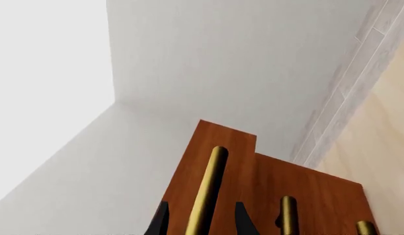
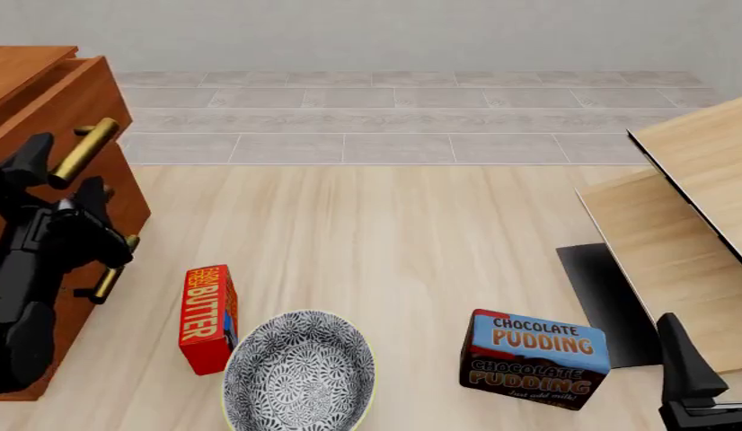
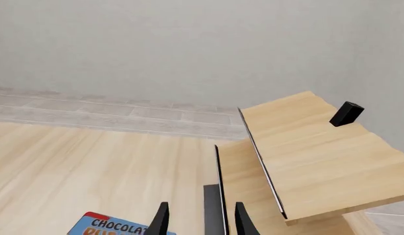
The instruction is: Close the top drawer of the cabinet.
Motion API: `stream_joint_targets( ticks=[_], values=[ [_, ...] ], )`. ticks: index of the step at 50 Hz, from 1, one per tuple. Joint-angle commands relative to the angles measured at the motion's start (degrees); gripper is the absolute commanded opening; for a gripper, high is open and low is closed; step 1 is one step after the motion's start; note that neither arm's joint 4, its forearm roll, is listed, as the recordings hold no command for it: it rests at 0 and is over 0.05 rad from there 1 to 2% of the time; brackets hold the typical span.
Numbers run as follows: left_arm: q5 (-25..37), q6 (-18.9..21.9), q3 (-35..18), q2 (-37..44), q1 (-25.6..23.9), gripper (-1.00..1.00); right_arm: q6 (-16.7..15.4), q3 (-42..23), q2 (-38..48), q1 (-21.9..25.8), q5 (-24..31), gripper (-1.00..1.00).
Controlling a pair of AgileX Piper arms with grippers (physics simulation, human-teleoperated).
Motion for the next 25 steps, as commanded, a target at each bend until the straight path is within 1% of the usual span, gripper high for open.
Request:
stream_joint_targets(
  ticks=[1, 25],
  values=[
    [0.0, -0.2, -0.4, 1.0, 1.6, 1.0, -0.1, 0.0, 0.0, 0.1, 0.1, 1.0],
    [0.0, -0.3, -0.7, 1.8, 2.8, 1.0, -0.1, 0.0, 0.0, 0.3, 0.1, 1.0]
  ],
)
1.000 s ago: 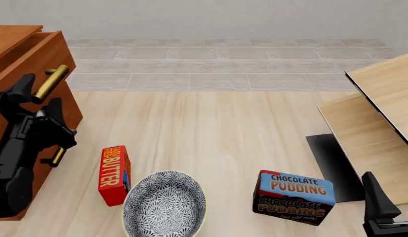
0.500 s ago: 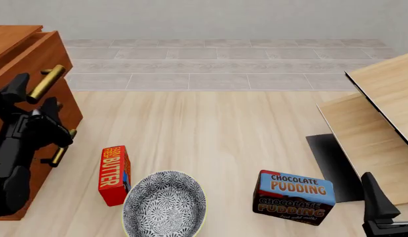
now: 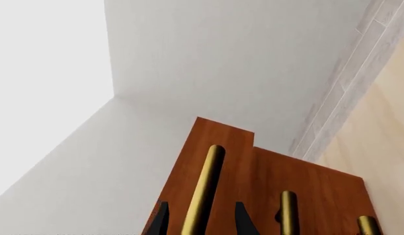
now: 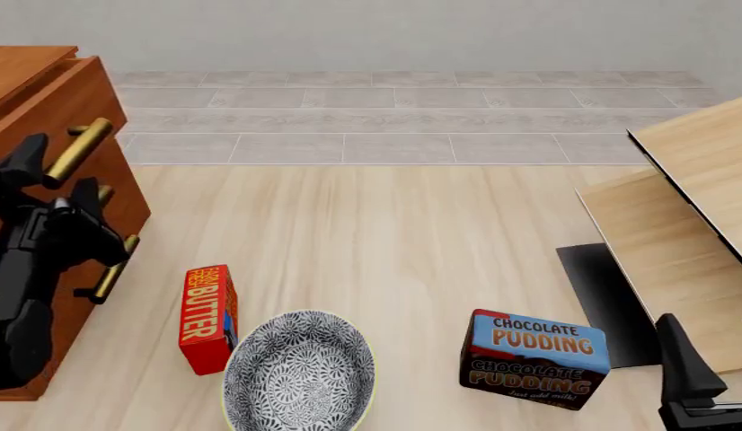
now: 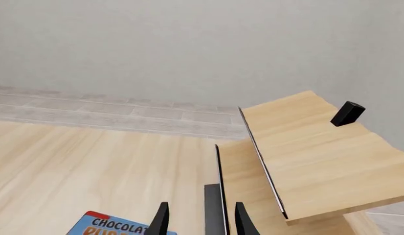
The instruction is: Close the top drawer of the cabinet.
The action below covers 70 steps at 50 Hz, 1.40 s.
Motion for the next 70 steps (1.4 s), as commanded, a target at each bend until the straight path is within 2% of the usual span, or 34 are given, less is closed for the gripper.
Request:
stream_joint_targets(
  ticks=[1, 70],
  values=[
    [0.0, -0.2, -0.1, 0.7, 1.4, 1.0, -0.1, 0.0, 0.0, 0.1, -0.1, 1.0],
    [0.0, -1.0, -1.9, 2.9, 5.5, 1.0, -0.6, 0.0, 0.0, 1.0, -0.3, 1.0]
  ],
)
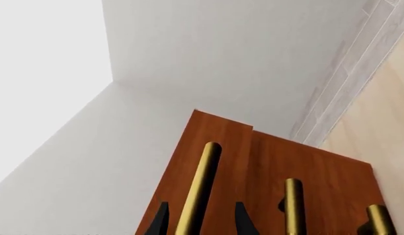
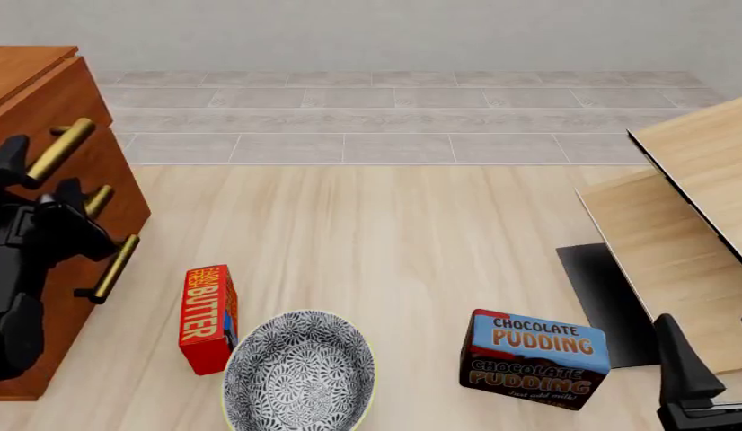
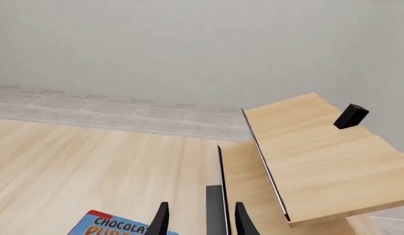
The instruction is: Close the top drawer of the cabinet.
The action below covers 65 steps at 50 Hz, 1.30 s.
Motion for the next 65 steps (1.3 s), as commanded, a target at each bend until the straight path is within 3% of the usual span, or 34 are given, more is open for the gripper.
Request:
stream_joint_targets(
  ticks=[1, 65],
  values=[
    [0.0, -0.4, -0.1, 0.4, 1.7, 1.0, -0.1, 0.0, 0.0, 0.1, 0.0, 1.0],
    [0.0, -1.1, -0.1, 1.2, 7.4, 1.0, -0.9, -0.4, 0.0, 1.7, -0.5, 1.0]
  ],
)
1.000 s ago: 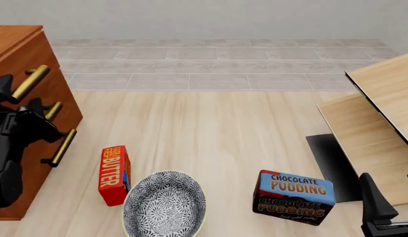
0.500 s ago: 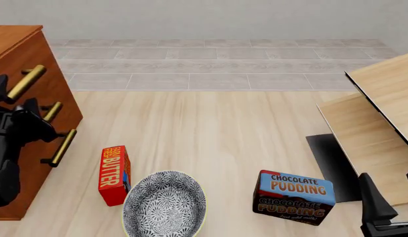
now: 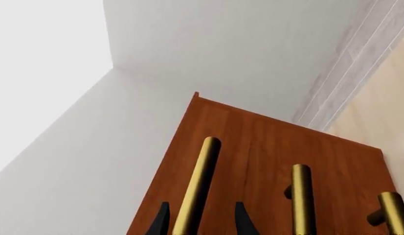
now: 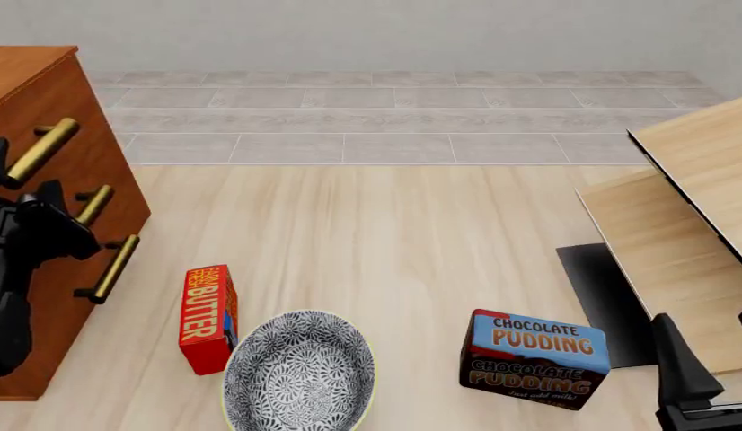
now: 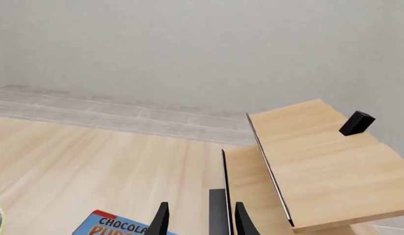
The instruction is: Close the top drawer of the cabinet.
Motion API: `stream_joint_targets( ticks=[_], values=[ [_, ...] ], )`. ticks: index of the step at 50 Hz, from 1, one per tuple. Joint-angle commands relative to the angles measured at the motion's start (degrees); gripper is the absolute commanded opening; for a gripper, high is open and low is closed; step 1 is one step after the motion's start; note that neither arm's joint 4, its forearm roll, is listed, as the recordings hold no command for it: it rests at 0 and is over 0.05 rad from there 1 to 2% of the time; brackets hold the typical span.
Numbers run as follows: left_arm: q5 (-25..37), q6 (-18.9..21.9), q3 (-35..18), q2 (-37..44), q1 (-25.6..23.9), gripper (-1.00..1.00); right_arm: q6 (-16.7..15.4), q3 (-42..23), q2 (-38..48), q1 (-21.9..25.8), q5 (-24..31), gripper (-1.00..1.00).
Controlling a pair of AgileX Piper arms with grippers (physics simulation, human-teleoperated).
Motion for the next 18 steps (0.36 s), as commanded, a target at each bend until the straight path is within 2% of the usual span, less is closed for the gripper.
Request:
stream_joint_targets(
  ticks=[1, 18],
  values=[
    [-0.1, -0.3, 0.7, 0.2, 3.5, 1.0, -0.1, -0.1, 0.0, 0.1, -0.1, 1.0],
    [-0.1, -0.7, 1.2, -0.1, 3.6, 1.0, -0.2, 0.1, 0.0, 0.1, -0.2, 1.0]
  ],
)
